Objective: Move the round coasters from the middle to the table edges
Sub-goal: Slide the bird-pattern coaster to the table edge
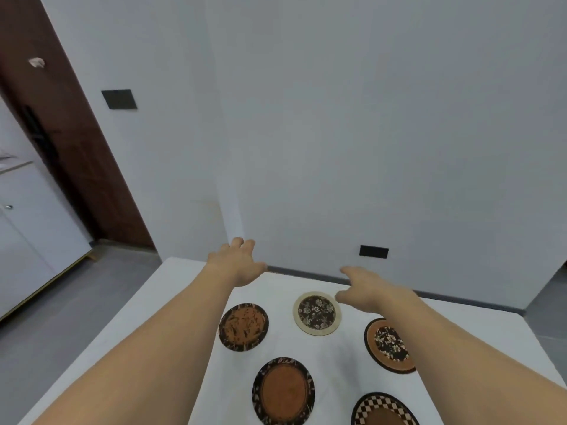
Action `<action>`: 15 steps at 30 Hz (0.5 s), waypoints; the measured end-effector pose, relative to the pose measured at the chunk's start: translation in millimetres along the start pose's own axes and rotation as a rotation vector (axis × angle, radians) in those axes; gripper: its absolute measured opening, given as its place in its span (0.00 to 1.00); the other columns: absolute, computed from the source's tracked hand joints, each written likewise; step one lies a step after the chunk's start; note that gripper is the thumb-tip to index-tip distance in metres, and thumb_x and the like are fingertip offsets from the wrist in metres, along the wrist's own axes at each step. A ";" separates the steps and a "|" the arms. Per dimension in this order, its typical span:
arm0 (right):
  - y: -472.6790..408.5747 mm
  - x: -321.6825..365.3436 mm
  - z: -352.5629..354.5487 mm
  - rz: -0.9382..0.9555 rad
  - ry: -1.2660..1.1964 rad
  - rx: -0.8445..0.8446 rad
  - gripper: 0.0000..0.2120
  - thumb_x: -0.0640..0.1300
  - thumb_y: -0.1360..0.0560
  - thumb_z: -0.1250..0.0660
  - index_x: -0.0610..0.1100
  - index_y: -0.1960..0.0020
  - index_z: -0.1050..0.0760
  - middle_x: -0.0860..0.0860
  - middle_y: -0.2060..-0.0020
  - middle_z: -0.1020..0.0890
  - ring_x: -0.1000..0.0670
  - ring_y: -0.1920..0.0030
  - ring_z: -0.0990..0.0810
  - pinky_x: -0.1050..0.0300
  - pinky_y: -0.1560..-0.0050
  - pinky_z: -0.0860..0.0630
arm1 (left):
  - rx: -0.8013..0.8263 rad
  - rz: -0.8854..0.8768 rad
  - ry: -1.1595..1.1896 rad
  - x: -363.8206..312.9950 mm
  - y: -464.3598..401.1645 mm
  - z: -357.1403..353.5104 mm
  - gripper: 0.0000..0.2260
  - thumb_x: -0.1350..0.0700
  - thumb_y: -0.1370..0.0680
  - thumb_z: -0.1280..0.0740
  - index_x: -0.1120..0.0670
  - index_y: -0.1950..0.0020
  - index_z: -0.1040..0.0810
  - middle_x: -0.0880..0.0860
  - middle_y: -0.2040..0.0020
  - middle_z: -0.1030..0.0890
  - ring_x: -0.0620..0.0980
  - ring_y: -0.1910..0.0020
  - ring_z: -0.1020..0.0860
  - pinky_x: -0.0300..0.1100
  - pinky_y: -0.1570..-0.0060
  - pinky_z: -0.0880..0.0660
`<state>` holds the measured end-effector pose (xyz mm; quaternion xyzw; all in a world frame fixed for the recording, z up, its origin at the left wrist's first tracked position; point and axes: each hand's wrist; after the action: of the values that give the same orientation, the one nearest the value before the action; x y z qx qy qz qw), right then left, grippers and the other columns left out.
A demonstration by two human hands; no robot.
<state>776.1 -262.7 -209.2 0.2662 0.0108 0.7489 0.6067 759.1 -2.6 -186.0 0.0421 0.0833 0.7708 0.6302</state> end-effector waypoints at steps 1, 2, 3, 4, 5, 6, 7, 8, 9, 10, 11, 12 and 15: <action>-11.3 1.4 -7.7 -0.002 -0.020 0.024 0.35 0.50 0.26 0.36 0.47 0.23 0.47 0.47 0.25 0.40 0.44 0.27 0.39 0.47 0.31 0.36 | 0.021 0.015 -0.002 6.4 -8.7 -7.3 0.32 0.38 0.22 0.44 0.49 0.22 0.46 0.52 0.22 0.43 0.58 0.26 0.39 0.59 0.32 0.35; -23.0 3.7 -14.8 -0.004 -0.041 0.040 0.34 0.50 0.26 0.36 0.47 0.23 0.46 0.47 0.25 0.40 0.44 0.27 0.38 0.48 0.31 0.36 | 0.040 0.026 0.000 13.2 -17.4 -14.3 0.31 0.39 0.22 0.44 0.50 0.22 0.46 0.53 0.22 0.42 0.58 0.26 0.39 0.59 0.32 0.36; -35.3 7.4 -20.8 -0.005 -0.060 0.051 0.34 0.49 0.26 0.36 0.47 0.24 0.46 0.47 0.25 0.39 0.44 0.27 0.38 0.49 0.32 0.35 | 0.056 0.039 0.006 20.2 -26.1 -21.1 0.31 0.39 0.22 0.43 0.50 0.22 0.46 0.53 0.22 0.42 0.58 0.26 0.38 0.58 0.32 0.36; -47.8 11.6 -26.6 -0.007 -0.078 0.062 0.34 0.49 0.26 0.36 0.47 0.24 0.45 0.47 0.25 0.39 0.44 0.28 0.37 0.49 0.32 0.35 | 0.069 0.055 0.016 27.9 -34.9 -27.7 0.31 0.39 0.22 0.43 0.50 0.22 0.45 0.53 0.22 0.42 0.58 0.26 0.38 0.58 0.32 0.36; -62.6 18.0 -34.0 -0.013 -0.097 0.081 0.34 0.49 0.26 0.36 0.47 0.24 0.45 0.47 0.25 0.39 0.44 0.27 0.37 0.49 0.32 0.35 | 0.086 0.074 0.026 38.1 -45.0 -35.7 0.31 0.40 0.22 0.42 0.50 0.22 0.45 0.53 0.23 0.41 0.58 0.27 0.37 0.58 0.33 0.36; -73.8 23.6 -40.7 -0.019 -0.115 0.098 0.34 0.48 0.26 0.36 0.47 0.24 0.45 0.47 0.24 0.39 0.44 0.27 0.38 0.48 0.31 0.35 | 0.102 0.091 0.033 47.2 -52.8 -43.3 0.32 0.40 0.23 0.42 0.50 0.22 0.45 0.53 0.23 0.41 0.58 0.27 0.37 0.58 0.33 0.35; -83.0 29.4 -47.2 -0.027 -0.133 0.118 0.33 0.48 0.25 0.37 0.47 0.23 0.45 0.48 0.24 0.40 0.44 0.27 0.38 0.48 0.30 0.36 | 0.120 0.105 0.036 56.0 -59.1 -51.0 0.32 0.40 0.23 0.41 0.50 0.22 0.45 0.53 0.23 0.40 0.58 0.28 0.36 0.57 0.33 0.35; -95.6 37.0 -56.6 -0.033 -0.158 0.139 0.33 0.48 0.25 0.37 0.47 0.23 0.45 0.48 0.24 0.40 0.44 0.27 0.38 0.48 0.30 0.36 | 0.143 0.121 0.042 67.4 -67.6 -60.9 0.32 0.40 0.23 0.41 0.50 0.22 0.44 0.53 0.23 0.40 0.59 0.28 0.36 0.57 0.33 0.34; -107.9 44.6 -66.7 -0.044 -0.192 0.154 0.33 0.48 0.25 0.38 0.47 0.24 0.45 0.48 0.25 0.39 0.44 0.28 0.37 0.49 0.31 0.35 | 0.165 0.138 0.051 78.5 -76.0 -71.0 0.32 0.41 0.23 0.40 0.50 0.22 0.44 0.53 0.24 0.39 0.59 0.28 0.36 0.57 0.34 0.34; -119.8 52.1 -76.9 -0.057 -0.236 0.165 0.33 0.49 0.25 0.38 0.48 0.24 0.45 0.47 0.25 0.39 0.44 0.28 0.36 0.51 0.33 0.34 | 0.186 0.153 0.062 89.1 -84.9 -81.8 0.32 0.41 0.23 0.40 0.51 0.22 0.44 0.54 0.24 0.39 0.59 0.29 0.35 0.57 0.34 0.34; -131.6 59.2 -87.7 -0.073 -0.284 0.179 0.33 0.49 0.25 0.37 0.48 0.24 0.45 0.47 0.25 0.38 0.43 0.29 0.35 0.52 0.36 0.34 | 0.207 0.168 0.078 99.0 -93.9 -92.7 0.32 0.41 0.23 0.39 0.51 0.22 0.44 0.54 0.25 0.38 0.59 0.29 0.35 0.57 0.34 0.33; -143.8 65.4 -100.0 -0.089 -0.329 0.199 0.32 0.50 0.25 0.37 0.47 0.24 0.45 0.46 0.26 0.38 0.43 0.29 0.35 0.52 0.37 0.35 | 0.231 0.183 0.099 107.9 -103.2 -104.4 0.32 0.42 0.23 0.39 0.52 0.23 0.43 0.54 0.25 0.38 0.59 0.29 0.34 0.56 0.34 0.33; -180.1 78.4 -140.7 -0.164 -0.474 0.275 0.32 0.49 0.24 0.37 0.44 0.24 0.44 0.44 0.26 0.38 0.43 0.29 0.36 0.52 0.37 0.35 | 0.299 0.215 0.193 127.1 -130.3 -144.7 0.31 0.43 0.23 0.38 0.54 0.24 0.41 0.56 0.27 0.35 0.59 0.30 0.32 0.53 0.35 0.31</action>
<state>871.3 -100.4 -360.8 0.5118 -0.0085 0.6056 0.6093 834.5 135.8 -356.9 0.0700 0.2518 0.8132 0.5200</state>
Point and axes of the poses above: each hand's wrist, its own y-axis away from the middle knuckle, its own z-axis out of the back of the hand, x = y × z
